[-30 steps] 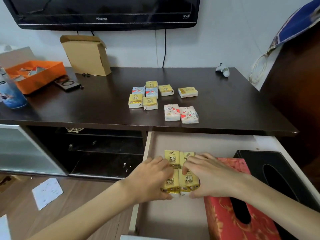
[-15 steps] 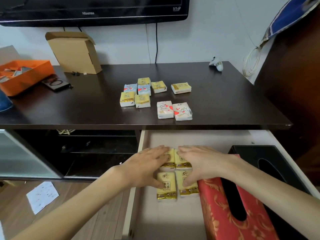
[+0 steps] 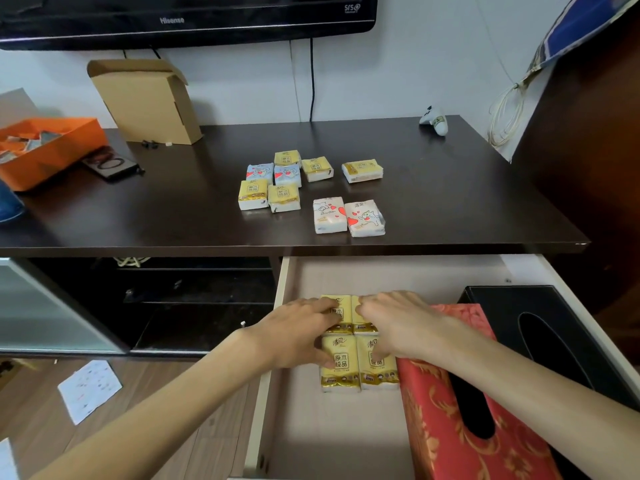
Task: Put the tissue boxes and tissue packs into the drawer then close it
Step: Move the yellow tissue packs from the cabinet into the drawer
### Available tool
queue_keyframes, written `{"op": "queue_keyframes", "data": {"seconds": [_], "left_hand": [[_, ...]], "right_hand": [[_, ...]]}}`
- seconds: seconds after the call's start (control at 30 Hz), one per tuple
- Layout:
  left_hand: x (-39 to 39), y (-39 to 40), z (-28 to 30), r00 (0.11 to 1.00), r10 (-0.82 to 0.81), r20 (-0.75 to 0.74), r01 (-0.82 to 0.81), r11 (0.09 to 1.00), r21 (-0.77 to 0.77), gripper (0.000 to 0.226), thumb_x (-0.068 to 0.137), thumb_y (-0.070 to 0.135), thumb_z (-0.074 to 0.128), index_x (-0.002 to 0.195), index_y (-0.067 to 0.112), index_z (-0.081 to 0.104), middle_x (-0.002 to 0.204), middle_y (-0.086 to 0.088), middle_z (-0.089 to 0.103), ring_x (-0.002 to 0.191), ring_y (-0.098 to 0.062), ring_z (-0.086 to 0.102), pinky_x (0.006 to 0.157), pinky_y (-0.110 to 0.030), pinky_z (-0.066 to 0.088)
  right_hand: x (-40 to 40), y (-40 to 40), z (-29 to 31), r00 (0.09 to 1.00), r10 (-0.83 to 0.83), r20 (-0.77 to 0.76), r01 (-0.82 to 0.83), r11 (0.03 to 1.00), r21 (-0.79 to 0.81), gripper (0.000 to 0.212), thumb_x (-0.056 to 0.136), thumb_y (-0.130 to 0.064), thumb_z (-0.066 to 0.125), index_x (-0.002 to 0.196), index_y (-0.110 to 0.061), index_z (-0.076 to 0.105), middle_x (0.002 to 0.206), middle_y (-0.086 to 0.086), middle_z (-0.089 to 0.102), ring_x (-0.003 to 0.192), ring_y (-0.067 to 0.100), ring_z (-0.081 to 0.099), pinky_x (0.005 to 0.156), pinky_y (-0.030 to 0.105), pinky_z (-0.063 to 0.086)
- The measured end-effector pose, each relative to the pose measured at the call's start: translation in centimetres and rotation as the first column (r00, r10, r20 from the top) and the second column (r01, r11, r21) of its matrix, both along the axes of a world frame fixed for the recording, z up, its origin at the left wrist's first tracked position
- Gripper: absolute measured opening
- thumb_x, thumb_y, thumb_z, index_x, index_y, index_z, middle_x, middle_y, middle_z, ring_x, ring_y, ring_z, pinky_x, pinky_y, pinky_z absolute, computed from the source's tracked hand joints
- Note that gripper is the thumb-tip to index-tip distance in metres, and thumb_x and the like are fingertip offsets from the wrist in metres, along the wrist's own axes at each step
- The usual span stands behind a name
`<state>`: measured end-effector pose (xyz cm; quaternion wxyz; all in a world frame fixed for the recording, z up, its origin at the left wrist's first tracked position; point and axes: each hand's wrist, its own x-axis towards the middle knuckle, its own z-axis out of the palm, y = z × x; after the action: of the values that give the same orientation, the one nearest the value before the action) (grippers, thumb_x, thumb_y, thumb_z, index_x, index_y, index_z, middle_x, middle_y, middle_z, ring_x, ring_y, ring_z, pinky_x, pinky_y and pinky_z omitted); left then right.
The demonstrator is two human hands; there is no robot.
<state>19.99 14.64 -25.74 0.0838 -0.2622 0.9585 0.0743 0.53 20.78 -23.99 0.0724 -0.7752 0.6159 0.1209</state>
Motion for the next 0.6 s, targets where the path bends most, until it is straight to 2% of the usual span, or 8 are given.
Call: {"op": "queue_keyframes", "data": {"seconds": [0.23,0.33,0.4,0.47,0.53,0.6], "left_hand": [[0.2,0.2,-0.1,0.996,0.022,-0.084,-0.023,1.000,-0.011,0.080,0.081,0.054,0.070,0.146,0.019,0.038,0.147,-0.001,0.043,0.129,-0.021,0.046,0.104,-0.037,0.042],[0.3,0.3,0.7,0.972,0.044,-0.229,-0.060,0.996,-0.066,0.071,0.082,0.054,0.067,0.142,0.023,0.044,0.139,0.006,0.050,0.124,-0.014,0.048,0.102,-0.034,0.043],[0.8,-0.1,2.1,0.912,0.129,-0.390,-0.157,0.987,-0.041,0.052,0.086,0.054,0.062,0.131,0.028,0.054,0.126,0.012,0.056,0.114,-0.007,0.052,0.094,-0.034,0.049],[1.6,-1.2,4.0,0.812,0.223,-0.539,-0.254,0.967,0.017,0.032,0.089,0.048,0.058,0.116,0.030,0.064,0.109,0.016,0.062,0.100,-0.002,0.058,0.083,-0.034,0.053],[2.8,-2.9,6.0,0.720,0.273,-0.637,-0.325,0.945,0.038,0.020,0.090,0.041,0.058,0.104,0.031,0.068,0.096,0.018,0.066,0.091,0.001,0.062,0.077,-0.031,0.054],[3.8,-5.5,7.7,0.679,0.306,-0.668,-0.377,0.925,0.040,0.018,0.091,0.038,0.059,0.105,0.032,0.068,0.096,0.019,0.067,0.091,0.002,0.063,0.076,-0.028,0.056]], "right_hand": [[-0.4,-0.1,0.4,0.999,0.014,0.039,-0.014,1.000,0.000,0.055,0.076,-0.048,0.084,0.116,-0.018,0.061,0.114,-0.003,0.050,0.107,0.019,0.050,0.075,0.037,0.042],[-0.7,0.0,1.2,0.980,-0.029,0.195,0.043,0.997,-0.068,0.045,0.081,-0.057,0.071,0.114,-0.027,0.062,0.116,-0.009,0.049,0.110,0.015,0.049,0.077,0.037,0.043],[-1.1,-0.2,2.3,0.945,-0.057,0.321,0.118,0.977,-0.175,0.038,0.087,-0.060,0.060,0.112,-0.032,0.064,0.114,-0.015,0.051,0.109,0.010,0.052,0.080,0.039,0.047],[-1.2,-0.6,3.8,0.897,-0.052,0.438,0.177,0.952,-0.249,0.035,0.088,-0.059,0.053,0.112,-0.036,0.066,0.113,-0.020,0.054,0.107,0.007,0.054,0.080,0.040,0.049],[-1.1,-1.8,5.5,0.858,-0.017,0.514,0.198,0.933,-0.300,0.031,0.089,-0.054,0.054,0.111,-0.037,0.068,0.112,-0.022,0.059,0.105,0.006,0.057,0.083,0.040,0.050],[-0.8,-3.9,7.2,0.846,0.021,0.533,0.182,0.928,-0.326,0.025,0.093,-0.046,0.062,0.114,-0.036,0.069,0.114,-0.022,0.061,0.105,0.005,0.058,0.083,0.038,0.050]]}}
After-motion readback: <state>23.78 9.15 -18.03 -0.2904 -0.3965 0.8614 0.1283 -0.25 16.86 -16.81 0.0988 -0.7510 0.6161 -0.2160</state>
